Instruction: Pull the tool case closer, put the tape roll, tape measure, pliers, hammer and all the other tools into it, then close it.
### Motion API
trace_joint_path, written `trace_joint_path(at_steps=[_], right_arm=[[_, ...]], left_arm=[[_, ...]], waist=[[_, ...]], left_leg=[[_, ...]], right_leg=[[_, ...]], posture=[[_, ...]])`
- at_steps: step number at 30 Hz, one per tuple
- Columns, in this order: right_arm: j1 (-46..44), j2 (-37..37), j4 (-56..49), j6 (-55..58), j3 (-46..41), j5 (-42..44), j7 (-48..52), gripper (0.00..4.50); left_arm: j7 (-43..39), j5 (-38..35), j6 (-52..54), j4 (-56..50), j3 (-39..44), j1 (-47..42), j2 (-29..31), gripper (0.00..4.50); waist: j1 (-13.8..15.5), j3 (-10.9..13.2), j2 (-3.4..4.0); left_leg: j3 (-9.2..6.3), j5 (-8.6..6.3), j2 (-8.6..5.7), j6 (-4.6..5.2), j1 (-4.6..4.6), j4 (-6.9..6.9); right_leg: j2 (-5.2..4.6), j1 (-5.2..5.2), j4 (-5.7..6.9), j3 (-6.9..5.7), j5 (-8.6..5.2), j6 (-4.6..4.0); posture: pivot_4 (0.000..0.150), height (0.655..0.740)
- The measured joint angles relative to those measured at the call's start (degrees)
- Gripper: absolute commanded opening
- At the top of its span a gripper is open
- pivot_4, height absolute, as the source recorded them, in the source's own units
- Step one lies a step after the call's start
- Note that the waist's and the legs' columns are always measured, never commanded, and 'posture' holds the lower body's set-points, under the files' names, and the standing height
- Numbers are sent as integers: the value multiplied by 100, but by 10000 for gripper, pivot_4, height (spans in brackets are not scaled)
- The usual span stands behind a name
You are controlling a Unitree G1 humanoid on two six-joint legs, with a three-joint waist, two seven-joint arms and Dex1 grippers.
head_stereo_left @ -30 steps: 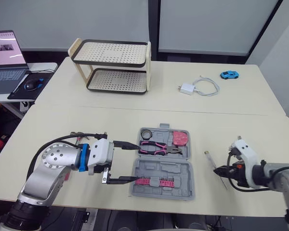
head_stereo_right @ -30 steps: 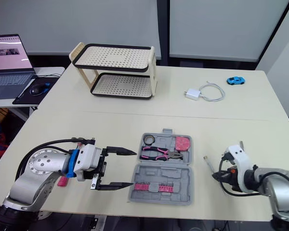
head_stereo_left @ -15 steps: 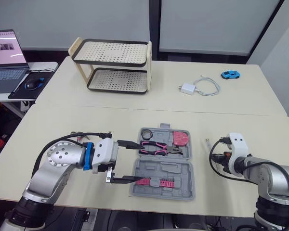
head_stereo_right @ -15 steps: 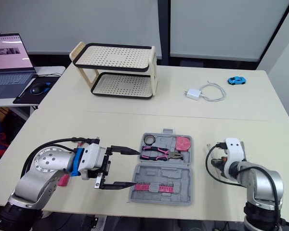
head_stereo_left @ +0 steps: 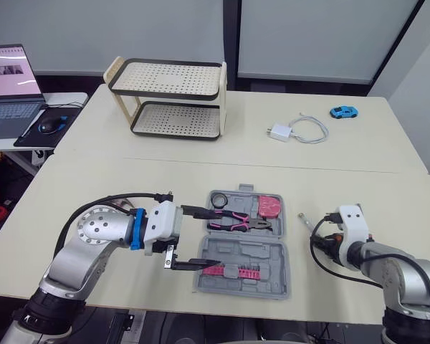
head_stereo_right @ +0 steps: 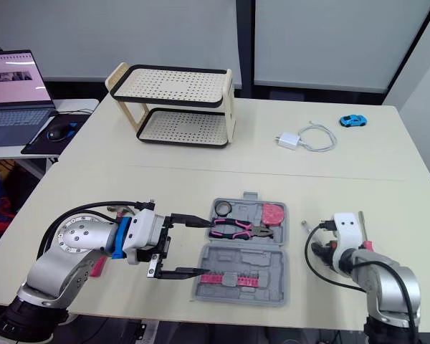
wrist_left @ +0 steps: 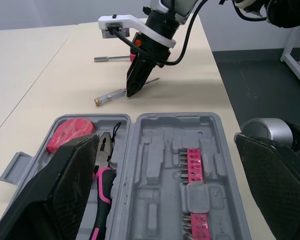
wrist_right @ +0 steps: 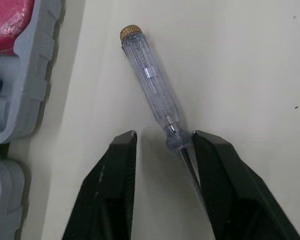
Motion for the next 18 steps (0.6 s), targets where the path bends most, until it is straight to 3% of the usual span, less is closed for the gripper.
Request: trace_joint_path(at_steps=[3,7,12,18], right_arm=[[379,-392,-305,-248,47,198,171,33197],[1054,-1383,-453,-1927,324,350,863,44706],[1379,-1872,254,-4336,718,148,1384,44706],[1211,-1736,1186,-5058,815,138,1385,44706]], left_arm=[[27,-92,109,-3,14,-16,-20,45000],[37,-209,192,-11,157,-21,-17,45000],[53,-254,340,-11,176,-39,-7,45000],[163,-307,638,-22,181,-215,-11,45000]], waist=[[-8,0,1],[-14,-3,0],[-51,-14,-7],[-41,-14,-7]], left_leg=[[1,0,0,0,1,2],[1,0,1,1,10,7],[1,0,3,1,27,9],[1,0,2,1,24,8]], right_leg=[[0,0,2,0,0,0],[0,8,9,-1,0,0],[2,27,8,0,1,0],[1,26,5,0,1,0]], posture=[[1500,7350],[1500,7350],[1500,7350],[1500,7350]])
